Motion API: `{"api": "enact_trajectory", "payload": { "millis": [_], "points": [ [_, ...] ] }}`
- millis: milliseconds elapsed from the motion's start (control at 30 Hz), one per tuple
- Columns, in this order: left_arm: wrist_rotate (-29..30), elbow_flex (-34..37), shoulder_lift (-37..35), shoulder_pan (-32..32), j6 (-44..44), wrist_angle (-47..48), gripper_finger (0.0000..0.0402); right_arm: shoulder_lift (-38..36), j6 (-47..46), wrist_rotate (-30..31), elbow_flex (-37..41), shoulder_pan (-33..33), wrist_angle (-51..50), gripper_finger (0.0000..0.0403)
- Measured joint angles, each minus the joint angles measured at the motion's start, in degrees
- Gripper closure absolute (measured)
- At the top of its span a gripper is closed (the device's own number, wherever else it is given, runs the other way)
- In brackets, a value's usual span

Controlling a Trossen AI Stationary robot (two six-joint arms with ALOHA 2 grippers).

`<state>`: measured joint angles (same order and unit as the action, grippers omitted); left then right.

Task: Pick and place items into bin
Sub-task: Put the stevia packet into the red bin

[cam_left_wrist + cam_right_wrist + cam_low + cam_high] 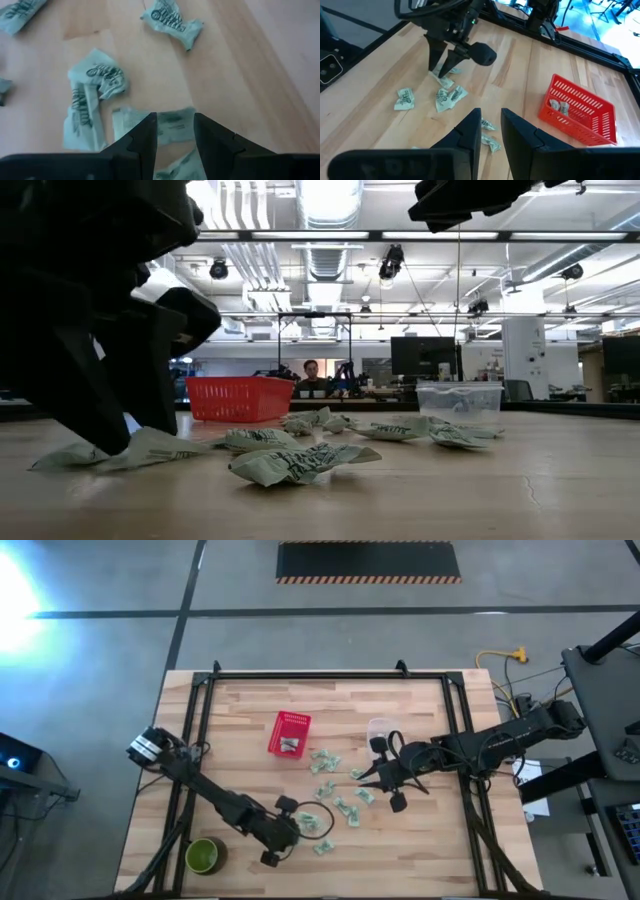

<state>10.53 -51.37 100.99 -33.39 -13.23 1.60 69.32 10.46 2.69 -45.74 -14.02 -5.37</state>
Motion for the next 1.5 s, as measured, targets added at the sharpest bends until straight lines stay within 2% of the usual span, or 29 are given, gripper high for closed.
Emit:
{"api": "enact_trajectory", "payload": {
  "millis": [300,600,867,1100,1500],
  "points": [
    [-1.2,-0.8,-0.7,-0.3,0.3,1.6,0.0290,0.0,-0.4,0.0,0.0,0.0,-0.2,0.0339],
    [0.5,-0.8,-2.1,-0.3,1.6,9.2,0.0290,0.0,-1.1,-0.1,0.0,0.0,-0.2,0.0342],
    [0.5,-3.2,-6.0,-0.5,-1.6,16.7,0.0290,0.0,-1.5,-0.1,0.0,0.0,-0.2,0.0341],
    [-1.3,-2.8,-5.5,-0.4,-7.4,20.7,0.0288,0.0,-1.5,-0.1,0.1,0.0,-0.2,0.0343],
    [-1.0,-2.8,-3.2,-0.4,-7.4,20.4,0.0206,0.0,-1.5,-0.1,0.1,0.0,0.0,0.0346]
  ]
}}
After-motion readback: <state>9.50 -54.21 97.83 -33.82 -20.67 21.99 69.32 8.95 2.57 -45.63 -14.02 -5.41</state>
